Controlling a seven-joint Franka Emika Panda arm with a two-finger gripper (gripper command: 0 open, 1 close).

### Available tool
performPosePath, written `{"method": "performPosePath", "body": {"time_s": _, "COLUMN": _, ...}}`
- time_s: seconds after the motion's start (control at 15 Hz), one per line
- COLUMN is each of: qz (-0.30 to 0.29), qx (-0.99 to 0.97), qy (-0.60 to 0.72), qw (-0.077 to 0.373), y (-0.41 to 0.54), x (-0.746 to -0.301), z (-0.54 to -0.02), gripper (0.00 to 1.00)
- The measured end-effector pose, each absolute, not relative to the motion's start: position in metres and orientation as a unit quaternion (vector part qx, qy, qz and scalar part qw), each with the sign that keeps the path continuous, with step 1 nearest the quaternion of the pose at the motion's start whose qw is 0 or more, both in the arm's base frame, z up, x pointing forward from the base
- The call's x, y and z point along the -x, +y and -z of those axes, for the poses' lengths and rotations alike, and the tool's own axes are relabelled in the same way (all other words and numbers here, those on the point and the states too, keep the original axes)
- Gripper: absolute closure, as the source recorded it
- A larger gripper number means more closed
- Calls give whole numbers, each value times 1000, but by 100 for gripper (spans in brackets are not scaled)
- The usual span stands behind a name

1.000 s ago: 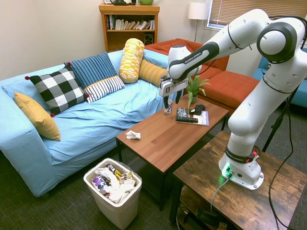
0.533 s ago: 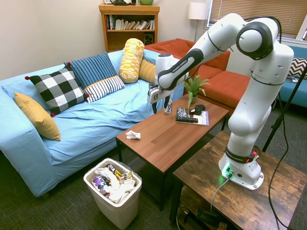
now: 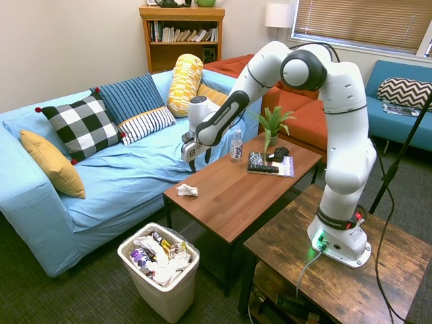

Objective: Throw the tissue in the trash bin

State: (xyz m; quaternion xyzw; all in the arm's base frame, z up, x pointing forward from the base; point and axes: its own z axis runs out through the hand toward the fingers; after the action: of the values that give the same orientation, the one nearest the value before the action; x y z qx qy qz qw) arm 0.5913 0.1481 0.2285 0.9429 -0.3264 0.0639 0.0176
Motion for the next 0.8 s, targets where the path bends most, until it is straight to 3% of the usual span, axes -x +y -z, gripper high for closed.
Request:
{"method": "performPosePath", "body": {"time_s": 0.6, "qz": -23, "qx": -947, "qy": -320, "qw": 18, "y": 160, "x": -627, "z": -131, "gripper": 0}}
{"method": "performPosePath", "body": {"time_s": 0.67, "qz": -21, "qx": -947, "qy": -320, "qw": 18, "y": 159, "x": -630, "z": -125, "gripper": 100}}
{"method": "performPosePath", "body": {"time_s": 0.8, "qz": -18, "qx": -947, "qy": -320, "qw": 18, "y": 157, "x": -637, "z": -118, "gripper": 100}}
